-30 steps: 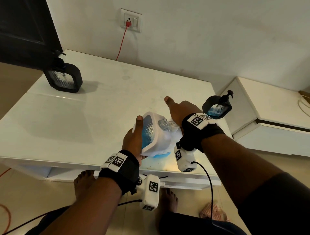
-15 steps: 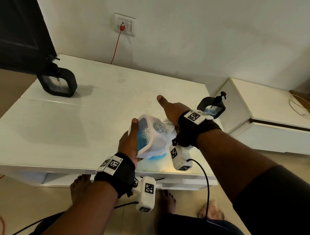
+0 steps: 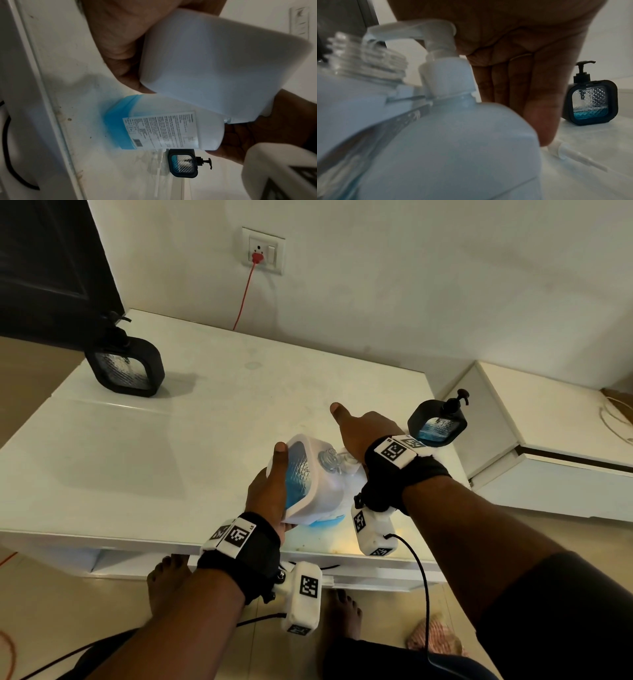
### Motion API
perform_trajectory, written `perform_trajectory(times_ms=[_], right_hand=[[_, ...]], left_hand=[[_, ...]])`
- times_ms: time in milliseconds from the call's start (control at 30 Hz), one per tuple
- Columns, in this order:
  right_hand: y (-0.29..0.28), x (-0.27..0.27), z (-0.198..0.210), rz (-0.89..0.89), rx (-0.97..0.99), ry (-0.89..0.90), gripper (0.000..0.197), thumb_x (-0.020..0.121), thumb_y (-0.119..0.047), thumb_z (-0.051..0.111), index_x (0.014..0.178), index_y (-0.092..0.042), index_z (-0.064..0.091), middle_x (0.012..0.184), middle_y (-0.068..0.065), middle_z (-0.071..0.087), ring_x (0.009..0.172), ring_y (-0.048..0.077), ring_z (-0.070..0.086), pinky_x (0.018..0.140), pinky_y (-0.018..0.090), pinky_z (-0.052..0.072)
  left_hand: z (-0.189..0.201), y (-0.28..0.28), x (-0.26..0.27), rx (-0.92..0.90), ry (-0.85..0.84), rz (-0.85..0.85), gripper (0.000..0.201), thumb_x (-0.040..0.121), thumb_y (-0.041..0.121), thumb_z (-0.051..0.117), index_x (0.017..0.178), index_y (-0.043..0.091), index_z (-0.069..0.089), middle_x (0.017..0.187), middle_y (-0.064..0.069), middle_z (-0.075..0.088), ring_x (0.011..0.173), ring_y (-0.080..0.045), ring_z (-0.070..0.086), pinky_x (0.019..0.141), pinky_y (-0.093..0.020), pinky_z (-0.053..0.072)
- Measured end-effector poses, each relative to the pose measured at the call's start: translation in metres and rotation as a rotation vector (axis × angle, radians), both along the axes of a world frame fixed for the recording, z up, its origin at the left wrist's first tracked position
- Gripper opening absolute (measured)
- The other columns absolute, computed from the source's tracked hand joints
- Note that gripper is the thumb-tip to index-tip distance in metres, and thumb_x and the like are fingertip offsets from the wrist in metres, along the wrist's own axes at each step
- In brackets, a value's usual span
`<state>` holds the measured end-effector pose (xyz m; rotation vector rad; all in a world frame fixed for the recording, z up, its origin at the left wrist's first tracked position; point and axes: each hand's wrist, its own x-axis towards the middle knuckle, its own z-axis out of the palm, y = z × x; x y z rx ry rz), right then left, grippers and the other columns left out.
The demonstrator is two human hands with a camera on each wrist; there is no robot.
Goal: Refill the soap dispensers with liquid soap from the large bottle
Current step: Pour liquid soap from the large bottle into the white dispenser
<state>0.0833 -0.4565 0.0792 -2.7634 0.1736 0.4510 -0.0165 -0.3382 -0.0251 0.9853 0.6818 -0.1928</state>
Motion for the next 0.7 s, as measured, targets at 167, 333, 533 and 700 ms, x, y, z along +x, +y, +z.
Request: perform_trajectory(times_ms=[167, 333, 533, 700], right_hand=[[0.001, 0.001, 0.002, 0.02, -0.003, 0.022, 0.072, 0.091, -0.078, 0.025, 0.074, -0.016, 0.059, 0.076, 0.004, 0.06, 0.068, 0.021, 0.053, 0.064, 0.032, 0.034], [0.0, 0.003, 0.013, 0.018, 0.093, 0.122, 0.08, 0.086, -0.084, 0.018, 0.076, -0.015, 0.057, 0.076, 0.008, 0.059, 0.076, 0.029, 0.057, 0.091, 0.04, 0.047], [0.002, 0.005, 0.007, 0.02, 0.055, 0.063, 0.077, 0.09, -0.079, 0.021, 0.07, -0.015, 0.057, 0.078, 0.007, 0.061, 0.071, 0.024, 0.056, 0.076, 0.035, 0.039], [-0.001, 0.003, 0.002, -0.002, 0.03, 0.019, 0.074, 0.091, -0.077, 0.025, 0.086, -0.013, 0.063, 0.095, 0.008, 0.065, 0.087, 0.029, 0.057, 0.077, 0.034, 0.034]], left_hand=[[0.002, 0.001, 0.0, 0.015, 0.002, -0.01, 0.104, 0.046, 0.099, 0.061, 0.123, 0.029, 0.068, 0.113, -0.008, 0.077, 0.103, -0.035, 0.074, 0.088, -0.059, 0.061], [0.007, 0.001, 0.0, 0.039, 0.01, -0.004, 0.094, 0.05, 0.093, 0.055, 0.119, 0.032, 0.068, 0.114, -0.008, 0.076, 0.103, -0.034, 0.072, 0.088, -0.057, 0.061], [0.008, 0.001, 0.0, 0.045, 0.031, 0.007, 0.082, 0.062, 0.088, 0.052, 0.12, 0.032, 0.066, 0.115, -0.006, 0.075, 0.103, -0.032, 0.071, 0.089, -0.052, 0.061], [0.004, -0.001, -0.001, 0.026, 0.021, 0.002, 0.104, 0.042, 0.097, 0.057, 0.123, 0.032, 0.067, 0.116, -0.007, 0.076, 0.105, -0.035, 0.073, 0.091, -0.06, 0.059]])
